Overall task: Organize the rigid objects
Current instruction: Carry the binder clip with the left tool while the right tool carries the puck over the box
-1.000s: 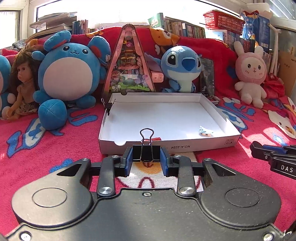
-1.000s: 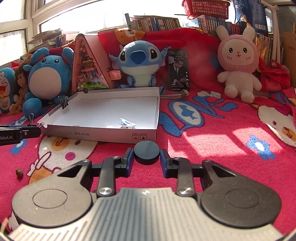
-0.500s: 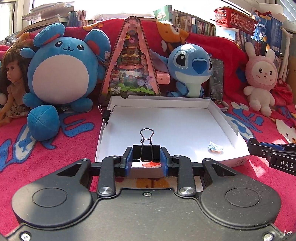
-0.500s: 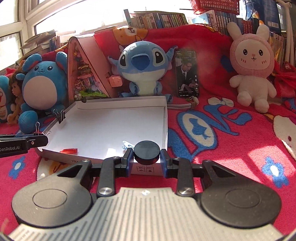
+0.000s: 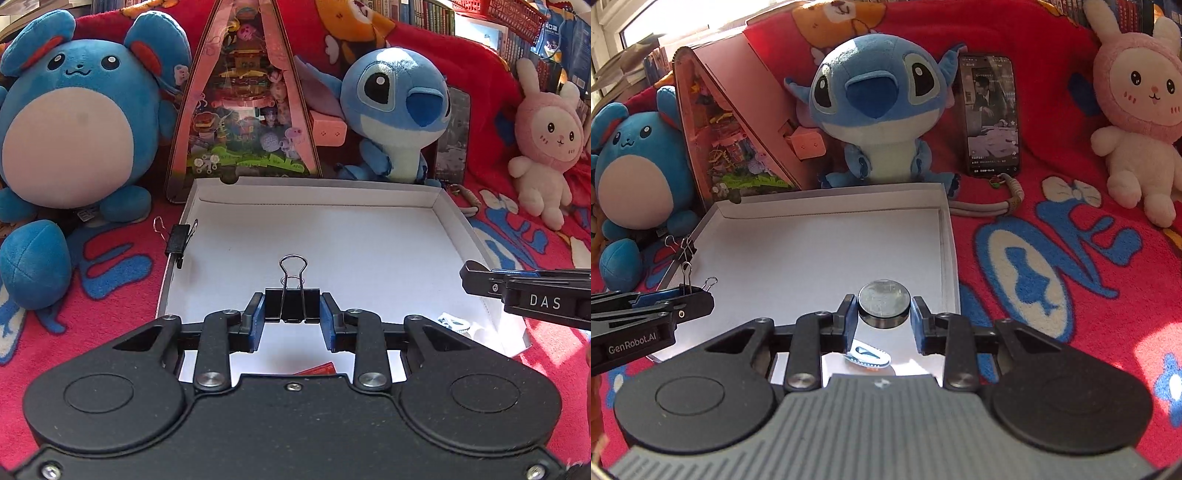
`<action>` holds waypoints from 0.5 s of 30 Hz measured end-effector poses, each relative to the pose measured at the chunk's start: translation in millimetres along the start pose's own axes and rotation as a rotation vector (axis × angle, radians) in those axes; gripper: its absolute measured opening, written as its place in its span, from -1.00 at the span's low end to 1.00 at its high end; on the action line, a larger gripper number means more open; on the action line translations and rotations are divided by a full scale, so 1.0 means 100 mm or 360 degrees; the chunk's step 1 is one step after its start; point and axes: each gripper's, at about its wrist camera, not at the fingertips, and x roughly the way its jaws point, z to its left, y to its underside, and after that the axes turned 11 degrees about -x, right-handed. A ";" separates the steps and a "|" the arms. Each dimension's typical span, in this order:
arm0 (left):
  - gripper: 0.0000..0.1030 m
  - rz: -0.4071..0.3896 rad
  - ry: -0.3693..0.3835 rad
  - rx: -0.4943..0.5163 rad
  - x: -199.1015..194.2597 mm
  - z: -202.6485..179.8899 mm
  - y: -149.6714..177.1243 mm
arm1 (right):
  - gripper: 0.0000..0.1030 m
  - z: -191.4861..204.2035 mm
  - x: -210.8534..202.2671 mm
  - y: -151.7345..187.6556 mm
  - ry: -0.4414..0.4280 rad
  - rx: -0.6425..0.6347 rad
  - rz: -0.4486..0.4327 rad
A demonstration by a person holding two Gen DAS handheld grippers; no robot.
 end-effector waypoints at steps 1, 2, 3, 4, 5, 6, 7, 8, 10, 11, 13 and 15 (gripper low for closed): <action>-0.43 0.0009 -0.0013 0.0003 0.04 0.00 0.01 | -0.31 0.01 0.05 -0.01 0.0005 -0.0008 0.0021; -0.43 0.0018 -0.0026 0.0007 0.08 0.00 0.02 | -0.31 0.03 0.09 -0.02 0.0009 -0.0021 0.0038; -0.43 0.0026 -0.0033 0.0010 0.10 0.00 0.02 | -0.31 0.05 0.13 -0.03 0.0015 -0.0036 0.0049; -0.43 0.0030 -0.0035 0.0012 0.13 -0.01 0.02 | -0.31 0.07 0.16 -0.03 0.0018 -0.0051 0.0058; -0.43 0.0035 -0.0037 0.0014 0.15 -0.01 0.02 | -0.31 0.09 0.18 -0.04 0.0018 -0.0062 0.0066; -0.43 0.0039 -0.0038 0.0015 0.17 -0.01 0.02 | -0.31 0.11 0.21 -0.04 0.0016 -0.0069 0.0073; -0.43 0.0043 -0.0038 0.0015 0.18 -0.02 0.02 | -0.31 0.12 0.23 -0.04 0.0013 -0.0077 0.0084; -0.43 0.0048 -0.0038 0.0017 0.20 -0.02 0.03 | -0.31 0.13 0.25 -0.05 0.0014 -0.0084 0.0091; -0.43 0.0052 -0.0040 0.0028 0.22 -0.04 0.03 | -0.31 0.16 0.29 -0.05 0.0016 -0.0092 0.0104; -0.43 0.0054 -0.0040 0.0038 0.23 -0.05 0.04 | -0.31 0.16 0.31 -0.04 0.0018 -0.0094 0.0109; -0.43 0.0058 -0.0040 0.0052 0.24 -0.06 0.05 | -0.31 0.18 0.35 -0.04 0.0017 -0.0101 0.0119; -0.43 0.0062 -0.0039 0.0060 0.26 -0.06 0.07 | -0.31 0.19 0.37 -0.03 0.0012 -0.0104 0.0125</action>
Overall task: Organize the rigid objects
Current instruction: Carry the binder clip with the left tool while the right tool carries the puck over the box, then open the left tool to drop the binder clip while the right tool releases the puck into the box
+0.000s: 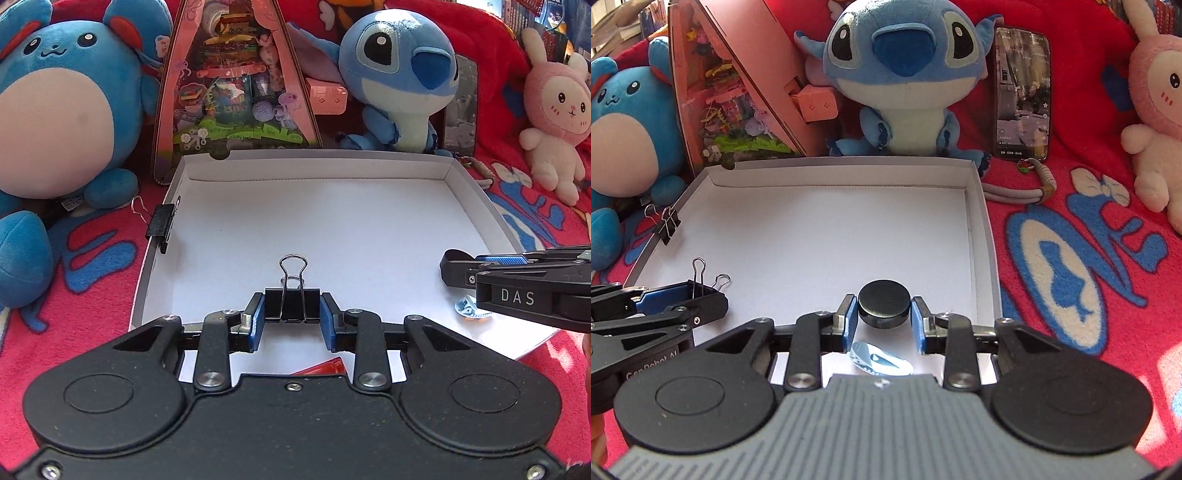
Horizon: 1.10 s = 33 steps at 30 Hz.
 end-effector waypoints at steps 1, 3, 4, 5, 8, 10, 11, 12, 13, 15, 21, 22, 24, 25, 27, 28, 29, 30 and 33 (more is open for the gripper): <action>-0.43 0.0000 0.0000 0.0002 0.00 0.00 0.01 | -0.31 0.01 0.01 0.01 0.0003 -0.0006 0.0002; -0.43 -0.0012 -0.0003 0.0014 0.01 0.00 0.02 | -0.31 0.02 0.02 0.02 0.0012 -0.0021 0.0008; -0.43 -0.0016 -0.0004 0.0017 0.01 -0.01 0.02 | -0.31 0.03 0.03 0.02 0.0011 -0.0025 0.0012; -0.43 -0.0018 -0.0004 0.0018 0.01 -0.01 0.03 | -0.31 0.03 0.04 0.03 0.0011 -0.0027 0.0014; -0.43 -0.0029 -0.0006 0.0027 0.01 -0.01 0.04 | -0.31 0.04 0.06 0.05 0.0009 -0.0029 0.0021; -0.42 -0.0040 -0.0010 0.0034 0.00 -0.01 0.05 | -0.31 0.04 0.06 0.06 0.0014 -0.0038 0.0014; -0.42 -0.0046 -0.0014 0.0041 0.00 -0.02 0.05 | -0.31 0.05 0.06 0.06 0.0015 -0.0040 0.0012; -0.42 -0.0052 -0.0019 0.0049 0.00 -0.02 0.06 | -0.31 0.05 0.06 0.06 0.0016 -0.0041 0.0010; -0.42 -0.0058 -0.0023 0.0054 0.00 -0.03 0.06 | -0.31 0.05 0.06 0.06 0.0016 -0.0041 0.0008; -0.42 -0.0069 -0.0030 0.0063 0.00 -0.04 0.07 | -0.31 0.05 0.06 0.06 0.0018 -0.0044 0.0002; -0.39 -0.0089 -0.0037 0.0051 -0.02 -0.03 0.09 | -0.17 0.04 0.03 0.08 0.0018 -0.0042 -0.0031; -0.34 -0.0090 -0.0037 0.0050 -0.03 -0.03 0.09 | -0.09 0.04 0.02 0.08 0.0017 -0.0034 -0.0037; -0.25 -0.0108 -0.0039 0.0057 -0.07 -0.03 0.11 | 0.04 0.03 0.00 0.09 0.0011 -0.0030 -0.0054; -0.21 -0.0121 -0.0042 0.0061 -0.09 -0.03 0.11 | 0.04 0.03 -0.02 0.10 0.0013 -0.0034 -0.0063; -0.12 -0.0146 -0.0050 0.0066 -0.15 -0.03 0.13 | 0.08 0.04 -0.07 0.10 0.0011 -0.0044 -0.0084; -0.08 -0.0154 -0.0050 0.0066 -0.17 -0.03 0.13 | 0.14 0.04 -0.09 0.11 0.0001 -0.0045 -0.0098; -0.04 -0.0163 -0.0047 0.0067 -0.21 -0.03 0.14 | 0.18 0.04 -0.12 0.12 -0.0008 -0.0046 -0.0112; -0.02 -0.0170 -0.0043 0.0070 -0.24 -0.03 0.15 | 0.19 0.04 -0.15 0.13 -0.0013 -0.0049 -0.0125; 0.11 -0.0200 -0.0033 0.0096 -0.34 -0.03 0.20 | 0.26 0.05 -0.25 0.17 -0.0009 -0.0068 -0.0169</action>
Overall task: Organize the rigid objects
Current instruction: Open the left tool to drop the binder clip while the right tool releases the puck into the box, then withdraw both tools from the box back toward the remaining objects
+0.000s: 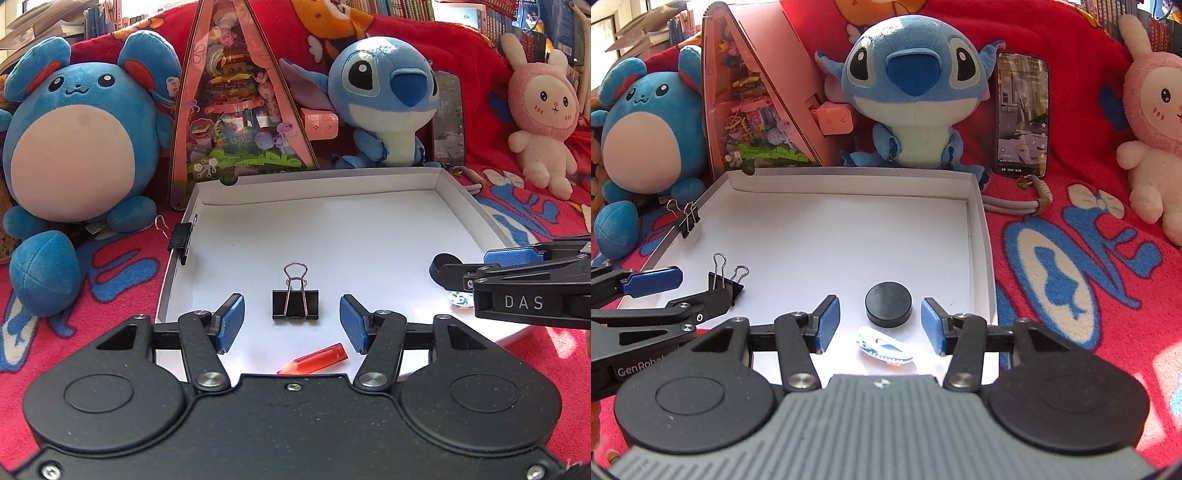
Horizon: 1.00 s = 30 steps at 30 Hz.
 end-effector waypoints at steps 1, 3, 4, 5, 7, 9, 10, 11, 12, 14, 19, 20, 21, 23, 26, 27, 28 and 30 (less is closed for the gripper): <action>0.15 -0.0014 0.0001 0.0008 -0.05 0.00 0.01 | 0.30 0.00 -0.02 0.01 -0.0001 -0.0003 -0.0009; 0.21 -0.0034 0.0005 0.0007 -0.14 0.00 0.05 | 0.35 0.01 -0.11 0.04 0.0000 -0.0019 -0.0040; 0.26 -0.0043 0.0010 0.0003 -0.18 0.01 0.06 | 0.38 0.01 -0.14 0.06 0.0006 -0.0034 -0.0055; 0.33 -0.0058 0.0021 -0.0001 -0.24 0.02 0.09 | 0.41 0.02 -0.20 0.08 0.0017 -0.0063 -0.0076; 0.45 -0.0081 0.0039 0.0001 -0.34 0.03 0.15 | 0.45 0.04 -0.29 0.11 0.0032 -0.0109 -0.0108; 0.47 -0.0094 0.0059 0.0013 -0.42 0.03 0.21 | 0.51 0.05 -0.38 0.15 0.0031 -0.0139 -0.0137; 0.48 -0.0099 0.0067 0.0025 -0.47 0.04 0.25 | 0.55 0.05 -0.43 0.18 0.0032 -0.0147 -0.0153; 0.49 -0.0104 0.0075 0.0032 -0.52 0.04 0.29 | 0.62 0.05 -0.47 0.20 0.0035 -0.0154 -0.0170; 0.50 -0.0107 0.0083 0.0037 -0.57 0.04 0.33 | 0.66 0.05 -0.51 0.22 0.0042 -0.0161 -0.0188; 0.53 -0.0104 0.0101 0.0042 -0.65 0.05 0.40 | 0.73 0.05 -0.60 0.28 0.0064 -0.0176 -0.0229; 0.56 -0.0107 0.0139 0.0025 -0.82 0.07 0.55 | 0.84 0.02 -0.75 0.41 0.0049 -0.0143 -0.0274; 0.57 -0.0107 0.0145 0.0023 -0.84 0.06 0.58 | 0.86 0.01 -0.77 0.44 0.0047 -0.0138 -0.0281; 0.57 -0.0105 0.0154 0.0021 -0.88 0.06 0.62 | 0.86 0.01 -0.80 0.46 0.0045 -0.0134 -0.0289; 0.58 -0.0103 0.0167 0.0026 -0.92 0.05 0.68 | 0.89 0.00 -0.85 0.53 0.0037 -0.0120 -0.0301; 0.59 -0.0122 0.0175 0.0050 -1.00 0.03 0.77 | 0.95 0.00 -0.91 0.61 0.0022 -0.0108 -0.0317; 0.59 -0.0129 0.0177 0.0059 -1.03 0.02 0.80 | 0.95 0.01 -0.93 0.64 0.0022 -0.0109 -0.0325; 0.60 -0.0135 0.0180 0.0065 -1.06 0.01 0.82 | 0.97 0.02 -0.96 0.68 0.0026 -0.0116 -0.0335; 0.61 -0.0148 0.0192 0.0072 -1.12 0.01 0.88 | 1.00 0.04 -1.02 0.75 0.0034 -0.0138 -0.0351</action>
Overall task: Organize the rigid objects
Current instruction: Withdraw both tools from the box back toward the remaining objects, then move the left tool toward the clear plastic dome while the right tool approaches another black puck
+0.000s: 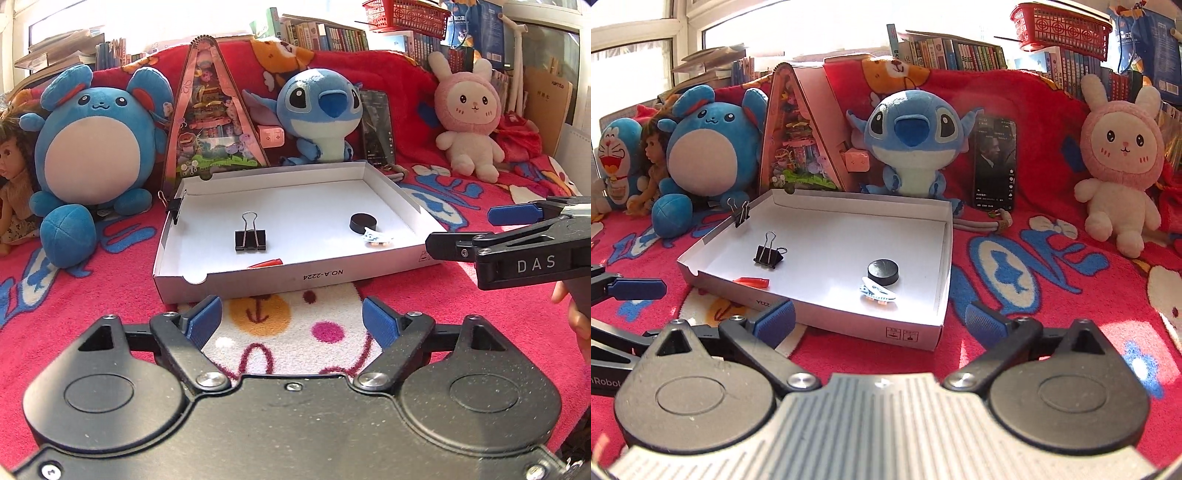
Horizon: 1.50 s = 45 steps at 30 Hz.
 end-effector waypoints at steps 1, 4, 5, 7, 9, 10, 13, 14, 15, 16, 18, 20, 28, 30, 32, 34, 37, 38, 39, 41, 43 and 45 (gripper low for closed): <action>0.61 -0.0003 0.0005 0.0000 -0.02 0.00 0.02 | 1.00 0.01 -0.03 0.03 0.0004 -0.0014 -0.0007; 0.62 -0.0010 0.0014 0.0003 -0.09 -0.01 0.08 | 1.00 0.06 -0.13 0.11 0.0013 -0.0057 -0.0025; 0.63 -0.0009 0.0017 0.0008 -0.11 -0.01 0.10 | 1.00 0.07 -0.16 0.13 0.0016 -0.0067 -0.0030; 0.63 -0.0006 0.0021 0.0018 -0.15 -0.02 0.14 | 1.00 0.09 -0.21 0.18 0.0015 -0.0081 -0.0033; 0.63 -0.0005 0.0025 0.0022 -0.18 -0.02 0.18 | 1.00 0.11 -0.25 0.23 0.0007 -0.0082 -0.0036; 0.63 -0.0005 0.0028 0.0022 -0.19 -0.02 0.20 | 1.00 0.11 -0.27 0.25 0.0004 -0.0079 -0.0037; 0.63 -0.0006 0.0032 0.0023 -0.23 -0.03 0.24 | 1.00 0.13 -0.33 0.32 -0.0004 -0.0070 -0.0039; 0.63 -0.0006 0.0033 0.0024 -0.24 -0.03 0.26 | 1.00 0.14 -0.35 0.34 -0.0004 -0.0068 -0.0040; 0.63 -0.0005 0.0036 0.0025 -0.25 -0.04 0.27 | 1.00 0.14 -0.36 0.36 -0.0004 -0.0067 -0.0042; 0.63 -0.0002 0.0037 0.0026 -0.26 -0.04 0.29 | 1.00 0.15 -0.38 0.38 -0.0003 -0.0067 -0.0042; 0.63 0.0002 0.0044 0.0027 -0.28 -0.04 0.31 | 1.00 0.15 -0.39 0.40 -0.0006 -0.0065 -0.0042; 0.63 0.0001 0.0042 0.0028 -0.30 -0.04 0.34 | 1.00 0.16 -0.41 0.44 -0.0007 -0.0067 -0.0042; 0.63 0.0016 0.0046 0.0027 -0.34 -0.03 0.43 | 1.00 0.17 -0.50 0.56 -0.0004 -0.0066 -0.0043; 0.63 0.0018 0.0039 0.0030 -0.35 -0.03 0.45 | 1.00 0.17 -0.51 0.57 0.0001 -0.0068 -0.0036; 0.63 0.0018 0.0030 0.0030 -0.35 -0.02 0.47 | 1.00 0.16 -0.51 0.59 -0.0001 -0.0060 -0.0028; 0.63 0.0025 0.0031 0.0022 -0.35 -0.01 0.48 | 1.00 0.16 -0.51 0.61 -0.0004 -0.0051 -0.0023; 0.63 0.0037 0.0036 0.0011 -0.37 0.00 0.50 | 1.00 0.15 -0.53 0.65 0.0003 -0.0041 -0.0020; 0.63 0.0041 0.0037 0.0012 -0.37 0.00 0.51 | 1.00 0.15 -0.54 0.65 0.0003 -0.0038 -0.0019; 0.63 0.0043 0.0036 0.0014 -0.37 0.00 0.52 | 1.00 0.15 -0.54 0.66 0.0003 -0.0035 -0.0017; 0.63 0.0046 0.0035 0.0012 -0.38 0.01 0.53 | 1.00 0.14 -0.55 0.68 0.0008 -0.0035 -0.0015; 0.63 0.0045 0.0039 0.0007 -0.40 0.01 0.55 | 1.00 0.14 -0.57 0.69 0.0017 -0.0039 -0.0015; 0.63 0.0049 0.0044 0.0000 -0.42 0.02 0.56 | 1.00 0.14 -0.58 0.71 0.0018 -0.0039 -0.0012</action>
